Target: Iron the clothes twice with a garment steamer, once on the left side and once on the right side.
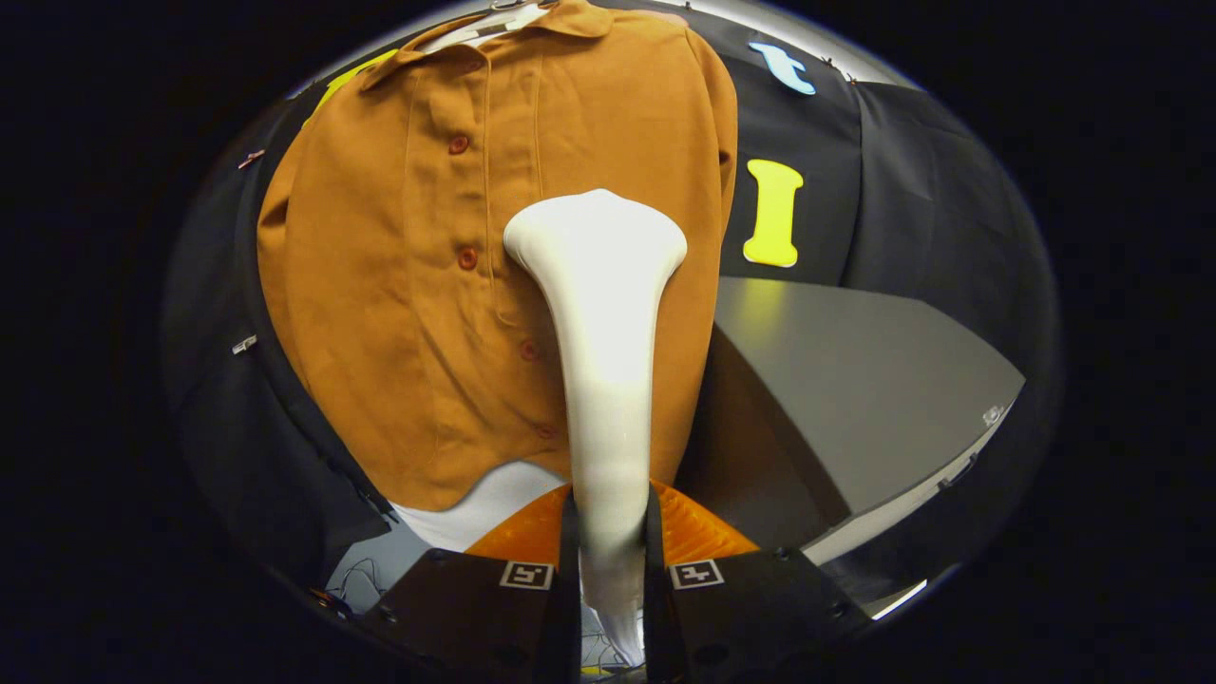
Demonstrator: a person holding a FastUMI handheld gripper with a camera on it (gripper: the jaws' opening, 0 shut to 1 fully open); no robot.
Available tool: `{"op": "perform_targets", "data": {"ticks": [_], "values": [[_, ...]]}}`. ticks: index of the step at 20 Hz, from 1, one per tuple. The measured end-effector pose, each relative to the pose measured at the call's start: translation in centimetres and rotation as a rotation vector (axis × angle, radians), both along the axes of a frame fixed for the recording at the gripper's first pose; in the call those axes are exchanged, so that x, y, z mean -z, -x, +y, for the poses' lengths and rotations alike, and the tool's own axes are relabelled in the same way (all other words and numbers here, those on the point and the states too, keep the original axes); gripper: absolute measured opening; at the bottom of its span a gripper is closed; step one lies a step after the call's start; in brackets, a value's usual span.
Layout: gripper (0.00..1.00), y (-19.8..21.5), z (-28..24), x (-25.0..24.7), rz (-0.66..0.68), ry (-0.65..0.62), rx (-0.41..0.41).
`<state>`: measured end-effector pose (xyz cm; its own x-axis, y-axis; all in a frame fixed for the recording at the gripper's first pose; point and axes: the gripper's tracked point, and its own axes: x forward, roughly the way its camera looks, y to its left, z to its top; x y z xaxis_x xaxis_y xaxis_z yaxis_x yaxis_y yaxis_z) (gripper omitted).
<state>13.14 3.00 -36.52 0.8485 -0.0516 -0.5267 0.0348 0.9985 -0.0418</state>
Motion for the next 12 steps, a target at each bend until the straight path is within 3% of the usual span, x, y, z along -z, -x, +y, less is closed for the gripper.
{"op": "perform_targets", "data": {"ticks": [12], "values": [[0.30, 2.4, -0.5, 8.0, 0.204, 0.038, 0.019]]}}
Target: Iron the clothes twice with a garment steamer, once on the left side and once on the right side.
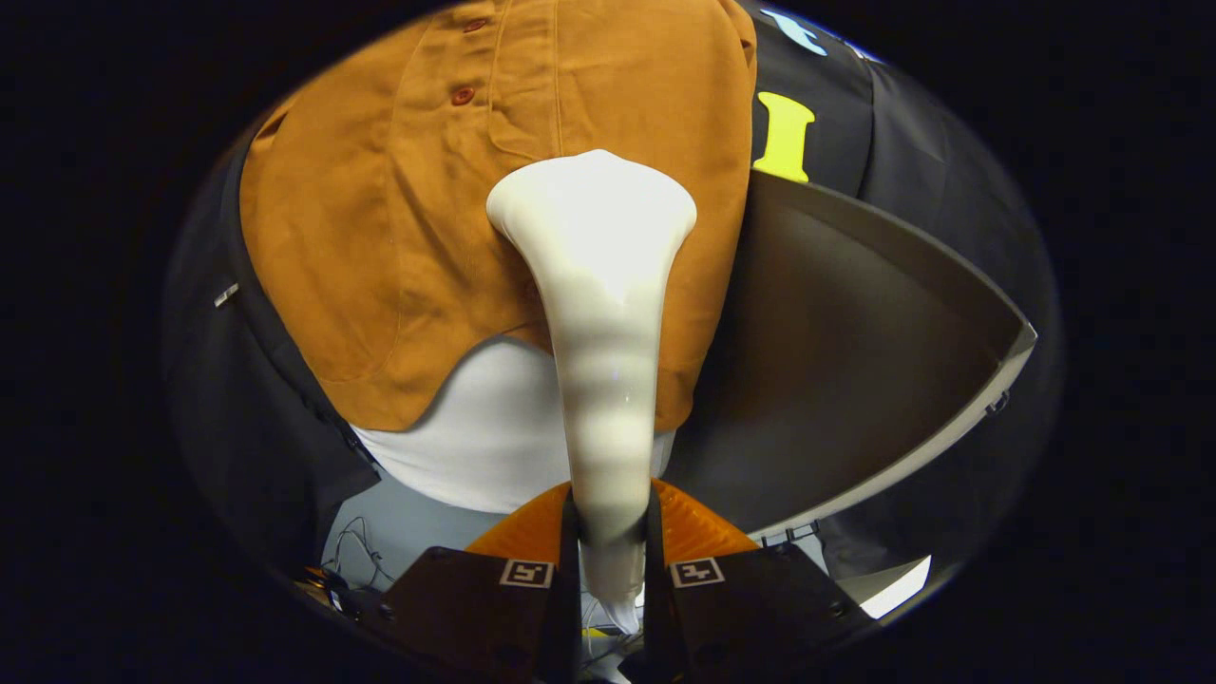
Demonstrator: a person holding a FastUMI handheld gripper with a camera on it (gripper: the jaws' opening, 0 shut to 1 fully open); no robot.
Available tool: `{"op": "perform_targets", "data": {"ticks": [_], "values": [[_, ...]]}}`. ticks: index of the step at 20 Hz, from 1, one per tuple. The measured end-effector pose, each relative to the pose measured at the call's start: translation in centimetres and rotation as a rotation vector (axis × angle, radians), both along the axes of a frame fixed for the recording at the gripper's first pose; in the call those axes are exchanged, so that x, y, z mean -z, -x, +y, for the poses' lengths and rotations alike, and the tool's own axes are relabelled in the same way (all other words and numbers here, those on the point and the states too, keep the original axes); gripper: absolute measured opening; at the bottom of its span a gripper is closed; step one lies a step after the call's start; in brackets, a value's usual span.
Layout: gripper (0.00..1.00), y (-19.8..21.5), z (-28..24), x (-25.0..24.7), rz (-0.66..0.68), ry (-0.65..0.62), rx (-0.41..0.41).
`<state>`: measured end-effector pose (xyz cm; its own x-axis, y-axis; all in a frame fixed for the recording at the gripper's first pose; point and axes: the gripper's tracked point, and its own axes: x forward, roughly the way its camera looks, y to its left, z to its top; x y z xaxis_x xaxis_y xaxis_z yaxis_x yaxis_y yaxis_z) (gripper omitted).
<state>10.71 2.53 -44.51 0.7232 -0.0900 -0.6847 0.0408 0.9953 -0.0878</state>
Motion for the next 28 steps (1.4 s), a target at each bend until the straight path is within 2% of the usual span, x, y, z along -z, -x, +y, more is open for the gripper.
{"op": "perform_targets", "data": {"ticks": [6, 13, 21, 28], "values": [[0.30, 1.5, -0.2, 0.4, 0.013, 0.010, 0.005], [0.30, 2.1, -0.2, -2.1, -0.089, 0.021, -0.016], [0.30, 3.2, 0.7, -10.4, -0.291, 0.009, -0.038], [0.30, 2.0, 5.7, -20.2, -0.442, -0.059, -0.099]]}}
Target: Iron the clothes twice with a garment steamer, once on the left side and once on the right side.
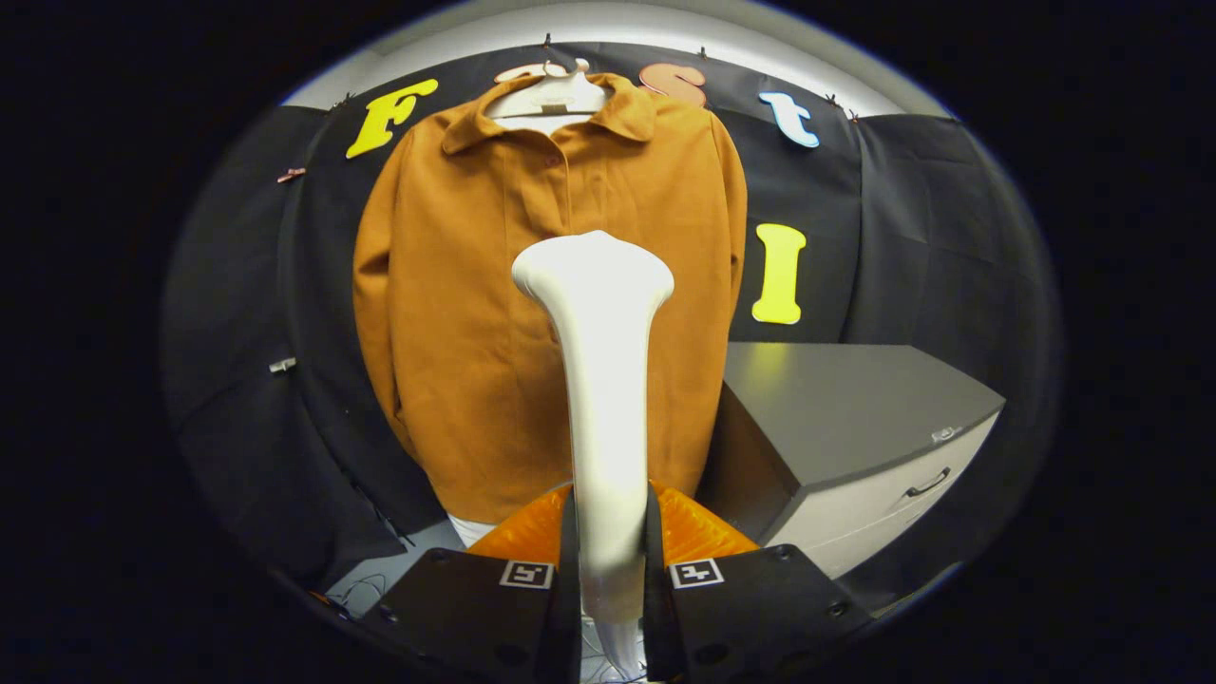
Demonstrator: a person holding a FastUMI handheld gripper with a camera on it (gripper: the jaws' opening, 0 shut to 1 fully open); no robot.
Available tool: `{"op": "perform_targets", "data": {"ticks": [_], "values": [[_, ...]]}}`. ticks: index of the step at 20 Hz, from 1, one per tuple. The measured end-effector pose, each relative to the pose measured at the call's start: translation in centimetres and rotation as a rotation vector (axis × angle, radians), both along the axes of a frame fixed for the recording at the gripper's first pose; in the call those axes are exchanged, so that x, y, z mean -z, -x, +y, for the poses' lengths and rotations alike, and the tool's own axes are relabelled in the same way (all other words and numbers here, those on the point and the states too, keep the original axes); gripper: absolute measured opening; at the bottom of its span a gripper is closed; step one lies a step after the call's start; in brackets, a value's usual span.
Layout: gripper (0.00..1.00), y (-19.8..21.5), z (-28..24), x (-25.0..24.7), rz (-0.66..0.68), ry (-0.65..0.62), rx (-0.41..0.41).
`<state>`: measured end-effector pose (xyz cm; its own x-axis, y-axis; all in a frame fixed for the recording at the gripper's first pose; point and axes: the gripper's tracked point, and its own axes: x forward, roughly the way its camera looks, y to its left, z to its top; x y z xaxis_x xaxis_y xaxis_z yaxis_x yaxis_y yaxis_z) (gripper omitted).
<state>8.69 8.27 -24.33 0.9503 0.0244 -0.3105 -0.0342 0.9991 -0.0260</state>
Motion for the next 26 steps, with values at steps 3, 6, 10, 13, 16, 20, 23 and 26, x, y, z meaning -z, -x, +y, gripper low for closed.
{"op": "perform_targets", "data": {"ticks": [3, 6, 10, 13, 16, 20, 23, 26], "values": [[0.30, -0.7, 2.4, -3.8, -0.073, -0.017, -0.027], [0.29, -1.6, 5.3, -6.5, -0.130, -0.023, -0.065], [0.30, -3.1, 9.4, -8.6, -0.177, 0.002, -0.118], [0.30, -4.6, 11.2, -9.2, -0.211, 0.049, -0.127], [0.29, -6.0, 12.1, -8.8, -0.226, 0.096, -0.119], [0.29, -7.1, 12.0, -7.7, -0.237, 0.180, -0.076], [0.30, -7.7, 11.9, -6.6, -0.234, 0.219, -0.056], [0.29, -8.1, 11.9, -5.1, -0.195, 0.211, -0.053]]}}
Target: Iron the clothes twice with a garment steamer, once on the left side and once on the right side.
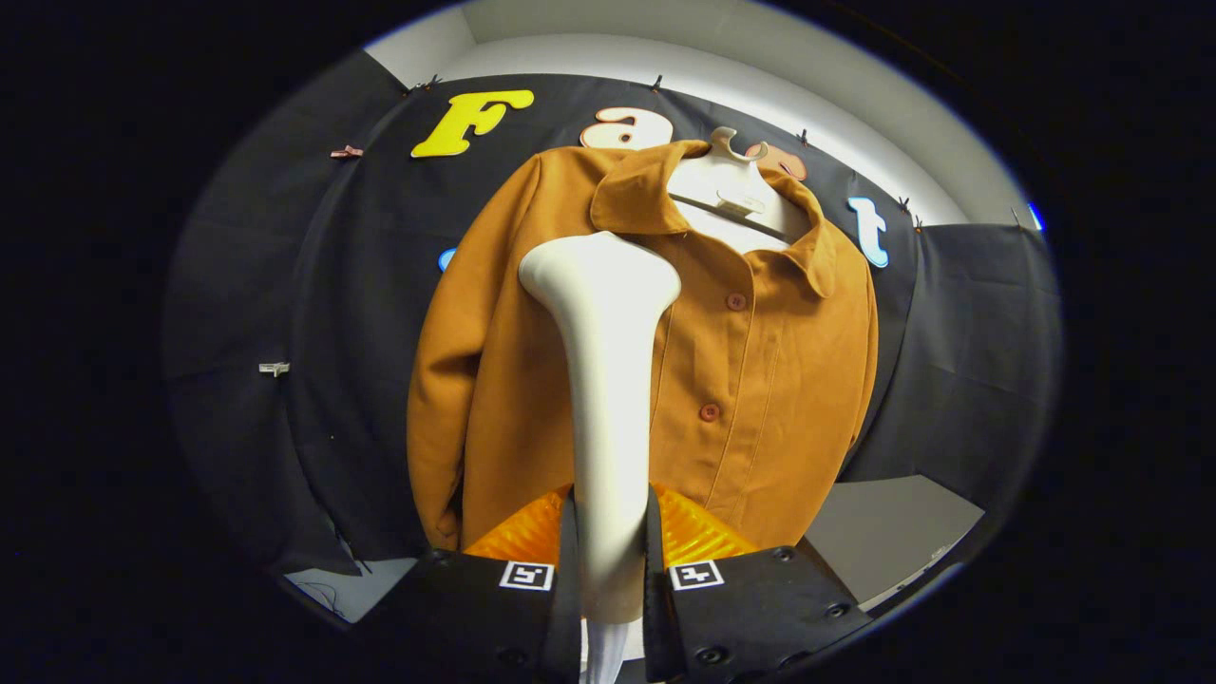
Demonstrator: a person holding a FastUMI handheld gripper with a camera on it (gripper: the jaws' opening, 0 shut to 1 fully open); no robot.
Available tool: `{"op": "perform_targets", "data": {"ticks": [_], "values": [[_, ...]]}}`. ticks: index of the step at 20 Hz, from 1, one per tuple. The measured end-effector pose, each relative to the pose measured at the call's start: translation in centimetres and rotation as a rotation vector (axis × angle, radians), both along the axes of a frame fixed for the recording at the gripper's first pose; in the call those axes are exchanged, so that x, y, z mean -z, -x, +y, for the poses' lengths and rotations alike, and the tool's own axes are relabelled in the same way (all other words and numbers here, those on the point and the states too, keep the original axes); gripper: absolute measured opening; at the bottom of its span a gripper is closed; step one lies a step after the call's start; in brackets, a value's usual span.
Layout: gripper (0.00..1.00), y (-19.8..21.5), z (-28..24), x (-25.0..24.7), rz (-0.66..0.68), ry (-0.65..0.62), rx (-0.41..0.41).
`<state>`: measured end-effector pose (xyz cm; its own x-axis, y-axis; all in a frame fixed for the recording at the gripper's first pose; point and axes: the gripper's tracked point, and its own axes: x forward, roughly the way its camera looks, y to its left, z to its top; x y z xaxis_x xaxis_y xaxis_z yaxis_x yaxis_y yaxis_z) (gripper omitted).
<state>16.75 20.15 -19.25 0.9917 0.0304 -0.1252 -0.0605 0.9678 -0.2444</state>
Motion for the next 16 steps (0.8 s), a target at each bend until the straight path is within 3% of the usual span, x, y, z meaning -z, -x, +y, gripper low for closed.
{"op": "perform_targets", "data": {"ticks": [16], "values": [[0.30, 2.4, -1.2, 9.7, 0.197, 0.012, 0.022]]}}
